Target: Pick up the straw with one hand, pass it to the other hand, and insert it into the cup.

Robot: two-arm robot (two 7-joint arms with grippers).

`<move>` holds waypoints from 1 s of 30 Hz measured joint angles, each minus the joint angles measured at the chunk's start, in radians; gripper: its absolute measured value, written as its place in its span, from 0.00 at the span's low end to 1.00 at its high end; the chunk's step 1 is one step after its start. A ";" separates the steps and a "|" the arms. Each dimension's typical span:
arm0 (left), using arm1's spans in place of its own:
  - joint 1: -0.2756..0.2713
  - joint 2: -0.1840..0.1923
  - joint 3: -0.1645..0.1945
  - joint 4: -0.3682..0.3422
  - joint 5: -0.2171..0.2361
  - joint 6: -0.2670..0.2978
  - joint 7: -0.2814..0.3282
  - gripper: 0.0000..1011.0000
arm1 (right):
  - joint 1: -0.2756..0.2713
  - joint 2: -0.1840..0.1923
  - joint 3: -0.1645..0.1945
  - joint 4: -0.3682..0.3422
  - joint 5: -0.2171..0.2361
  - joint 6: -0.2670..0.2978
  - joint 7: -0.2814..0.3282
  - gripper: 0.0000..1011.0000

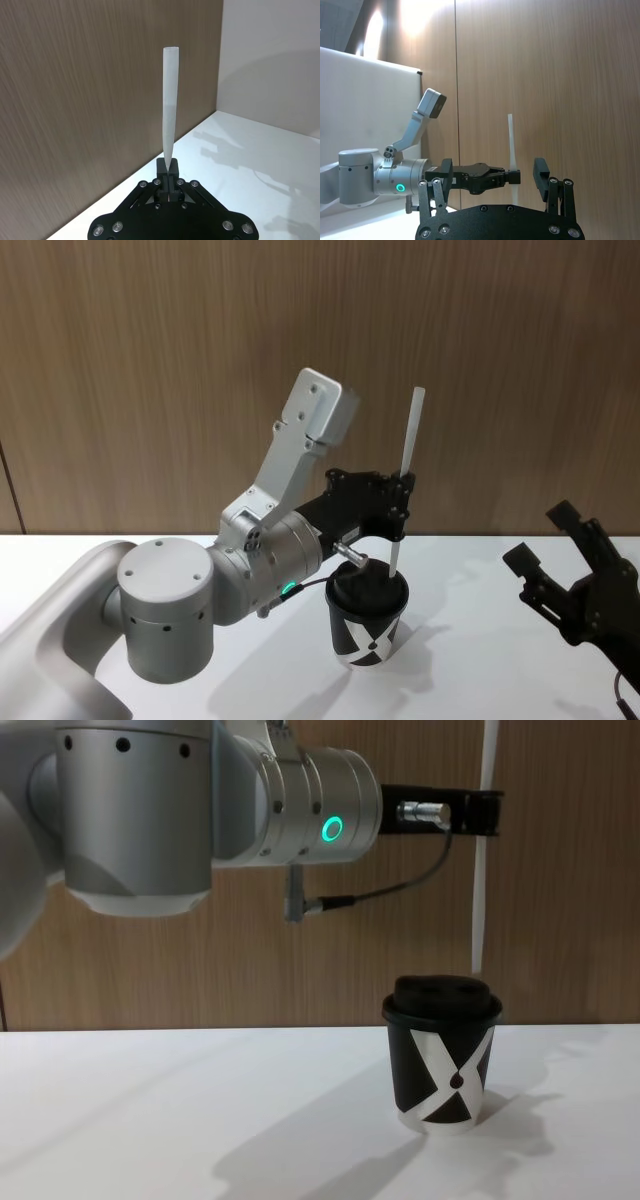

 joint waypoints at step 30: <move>-0.007 -0.027 -0.001 0.019 0.036 0.002 -0.010 0.01 | 0.000 0.000 0.000 0.000 0.000 0.000 0.000 0.99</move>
